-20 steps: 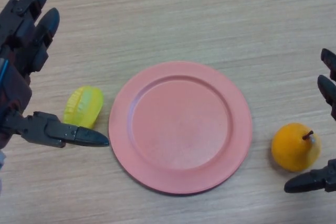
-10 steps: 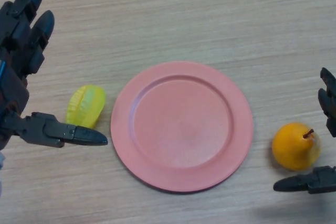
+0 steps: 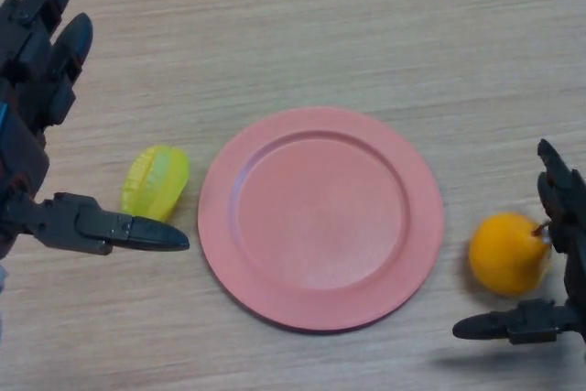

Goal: Pick up the yellow pear and place it on the plate

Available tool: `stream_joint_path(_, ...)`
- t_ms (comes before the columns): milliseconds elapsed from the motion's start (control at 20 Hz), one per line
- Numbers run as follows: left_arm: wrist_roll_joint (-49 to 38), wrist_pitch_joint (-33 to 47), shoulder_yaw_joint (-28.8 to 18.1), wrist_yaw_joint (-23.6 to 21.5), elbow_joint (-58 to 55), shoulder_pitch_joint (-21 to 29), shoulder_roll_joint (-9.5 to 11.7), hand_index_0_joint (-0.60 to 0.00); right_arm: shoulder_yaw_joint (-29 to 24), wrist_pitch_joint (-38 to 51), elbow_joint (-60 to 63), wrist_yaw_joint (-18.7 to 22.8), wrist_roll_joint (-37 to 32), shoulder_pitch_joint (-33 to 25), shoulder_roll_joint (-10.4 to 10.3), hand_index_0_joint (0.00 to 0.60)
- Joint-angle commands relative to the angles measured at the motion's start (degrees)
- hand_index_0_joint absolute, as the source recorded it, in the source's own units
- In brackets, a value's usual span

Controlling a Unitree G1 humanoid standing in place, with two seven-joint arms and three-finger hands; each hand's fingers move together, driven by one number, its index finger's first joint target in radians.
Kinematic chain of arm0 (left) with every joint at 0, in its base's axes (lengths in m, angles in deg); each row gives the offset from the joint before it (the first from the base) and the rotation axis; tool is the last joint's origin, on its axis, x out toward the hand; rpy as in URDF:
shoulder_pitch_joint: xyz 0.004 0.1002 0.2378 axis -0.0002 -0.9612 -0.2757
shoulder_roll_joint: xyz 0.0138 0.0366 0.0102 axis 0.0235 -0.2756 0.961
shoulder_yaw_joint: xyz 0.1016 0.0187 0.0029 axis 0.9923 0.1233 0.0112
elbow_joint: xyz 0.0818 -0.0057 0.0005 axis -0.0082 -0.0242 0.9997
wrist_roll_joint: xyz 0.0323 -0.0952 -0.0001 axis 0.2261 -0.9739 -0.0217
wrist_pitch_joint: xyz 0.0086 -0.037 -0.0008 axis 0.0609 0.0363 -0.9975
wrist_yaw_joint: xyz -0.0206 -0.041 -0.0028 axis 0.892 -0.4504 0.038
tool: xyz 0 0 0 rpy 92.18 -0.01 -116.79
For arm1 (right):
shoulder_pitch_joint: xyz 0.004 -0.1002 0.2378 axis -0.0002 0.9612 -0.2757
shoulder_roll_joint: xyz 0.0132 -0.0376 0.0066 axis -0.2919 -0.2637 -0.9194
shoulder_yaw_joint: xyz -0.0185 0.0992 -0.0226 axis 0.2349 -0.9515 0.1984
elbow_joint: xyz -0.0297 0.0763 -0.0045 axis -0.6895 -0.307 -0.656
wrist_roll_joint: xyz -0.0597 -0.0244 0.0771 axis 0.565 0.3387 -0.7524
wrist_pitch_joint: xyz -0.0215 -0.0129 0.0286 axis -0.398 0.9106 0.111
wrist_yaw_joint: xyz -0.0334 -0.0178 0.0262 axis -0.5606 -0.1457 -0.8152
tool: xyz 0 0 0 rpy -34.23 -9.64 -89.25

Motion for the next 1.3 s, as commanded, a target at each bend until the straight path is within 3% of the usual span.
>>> stream_joint_path(50, 1.1, 5.8, -4.1, -2.4, -3.7, 1.0, 1.7, 0.000, -1.3, 8.5, 0.0, 2.1, -0.2, -1.9, 1.8, 0.099)
stream_joint_path(200, 1.3, 7.2, -4.8, -2.1, -3.6, 0.6, 1.7, 0.000, -0.6, 9.0, 3.6, 4.3, 3.8, -2.8, 2.2, 0.448)
stream_joint_path(250, 0.6, 7.0, -5.7, -1.9, -4.0, 0.2, 1.8, 0.000, -0.3, 7.9, 5.6, 7.5, 8.6, -3.5, 2.8, 0.581)
stream_joint_path(500, 0.1, 6.9, -6.5, -1.4, -4.0, -0.7, 1.6, 0.000, -1.2, 1.8, 1.5, 9.2, 8.7, -3.3, 3.2, 0.600)
stream_joint_path(800, -0.9, 6.9, -7.0, -1.5, -3.9, -0.9, 1.6, 0.000, -2.7, -10.2, -14.1, 3.3, -2.6, -2.8, 2.1, 0.600)
stream_joint_path(1050, -1.0, 6.3, -6.4, -1.9, -4.3, -0.8, 1.5, 0.000, 3.2, -22.4, -27.0, 0.0, -3.8, -5.5, -0.4, 0.600)
stream_joint_path(1300, -0.5, 6.3, -6.1, -1.1, -4.1, -0.9, 1.3, 0.000, 10.9, -18.9, -21.5, 2.6, -1.8, -10.8, -1.6, 0.600)
